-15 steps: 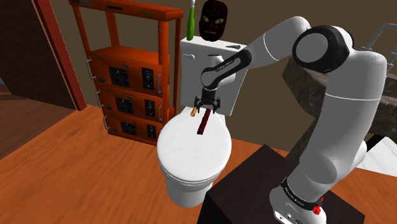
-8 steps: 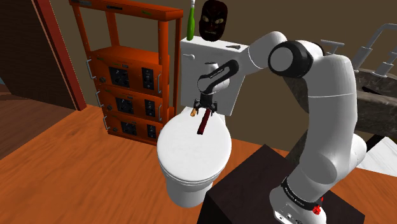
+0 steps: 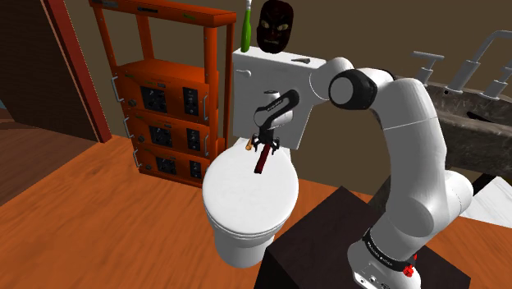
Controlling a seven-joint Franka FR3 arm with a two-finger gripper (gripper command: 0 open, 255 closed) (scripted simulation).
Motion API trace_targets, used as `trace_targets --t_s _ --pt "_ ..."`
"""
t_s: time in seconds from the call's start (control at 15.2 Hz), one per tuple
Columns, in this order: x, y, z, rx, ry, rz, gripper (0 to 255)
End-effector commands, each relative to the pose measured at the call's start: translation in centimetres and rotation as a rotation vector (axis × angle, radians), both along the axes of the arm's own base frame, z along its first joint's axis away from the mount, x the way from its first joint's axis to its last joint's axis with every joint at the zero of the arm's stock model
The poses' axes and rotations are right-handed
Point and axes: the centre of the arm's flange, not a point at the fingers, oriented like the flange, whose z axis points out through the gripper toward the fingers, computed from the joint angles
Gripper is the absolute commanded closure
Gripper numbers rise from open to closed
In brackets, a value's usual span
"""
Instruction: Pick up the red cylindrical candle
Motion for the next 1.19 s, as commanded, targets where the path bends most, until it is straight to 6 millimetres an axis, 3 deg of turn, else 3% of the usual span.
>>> trace_targets --t_s 0.0,0.26,0.33,0.92,1.12 --pt "0.0 -0.1 -1.1 0.0 0.0 -0.001 0" --pt "0.0 -0.1 -2.5 0.0 0.0 -0.001 0" --pt "0.1 -0.2 -2.4 0.0 0.0 -0.001 255" --pt "0.0 -0.1 -2.5 0.0 0.0 -0.001 255" --pt "0.0 -0.1 -0.9 0.0 0.0 -0.001 255"
